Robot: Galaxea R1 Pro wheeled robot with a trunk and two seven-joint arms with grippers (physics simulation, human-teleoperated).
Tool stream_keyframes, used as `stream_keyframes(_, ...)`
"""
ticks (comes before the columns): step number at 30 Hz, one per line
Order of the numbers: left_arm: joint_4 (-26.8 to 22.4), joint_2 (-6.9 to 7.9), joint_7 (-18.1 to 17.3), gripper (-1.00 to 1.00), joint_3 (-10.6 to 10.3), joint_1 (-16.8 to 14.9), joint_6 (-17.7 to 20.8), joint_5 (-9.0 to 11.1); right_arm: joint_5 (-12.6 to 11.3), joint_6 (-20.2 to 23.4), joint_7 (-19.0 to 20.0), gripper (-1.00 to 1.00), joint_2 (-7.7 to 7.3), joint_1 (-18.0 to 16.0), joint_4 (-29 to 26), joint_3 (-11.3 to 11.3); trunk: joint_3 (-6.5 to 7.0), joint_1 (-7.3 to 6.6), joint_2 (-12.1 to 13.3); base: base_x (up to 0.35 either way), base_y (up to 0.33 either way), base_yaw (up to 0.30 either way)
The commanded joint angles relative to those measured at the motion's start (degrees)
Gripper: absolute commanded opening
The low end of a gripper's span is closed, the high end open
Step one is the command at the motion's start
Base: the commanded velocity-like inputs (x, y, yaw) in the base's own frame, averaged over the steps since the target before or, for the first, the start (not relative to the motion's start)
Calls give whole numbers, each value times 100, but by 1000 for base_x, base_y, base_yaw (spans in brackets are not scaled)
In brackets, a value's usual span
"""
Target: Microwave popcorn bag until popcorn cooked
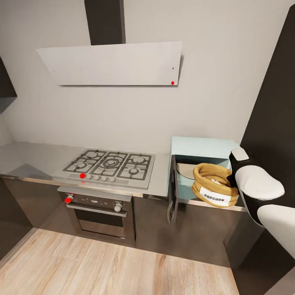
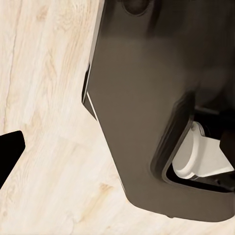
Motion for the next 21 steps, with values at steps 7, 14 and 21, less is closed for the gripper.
stream_keyframes(7,-18,0,-6,100,20,3,59,1,-3,54,-15,-100,0,-6,-5,-10,-82,91,-172,0,0,0)
stream_keyframes(14,-18,8,-6,100,14,3,92,1,-3,54,-15,-100,0,-6,-5,-10,-82,91,-172,104,0,0)
stream_keyframes(21,-18,7,-6,100,15,3,39,1,-3,55,-17,-100,0,-6,-5,-10,-82,91,-172,327,0,0)
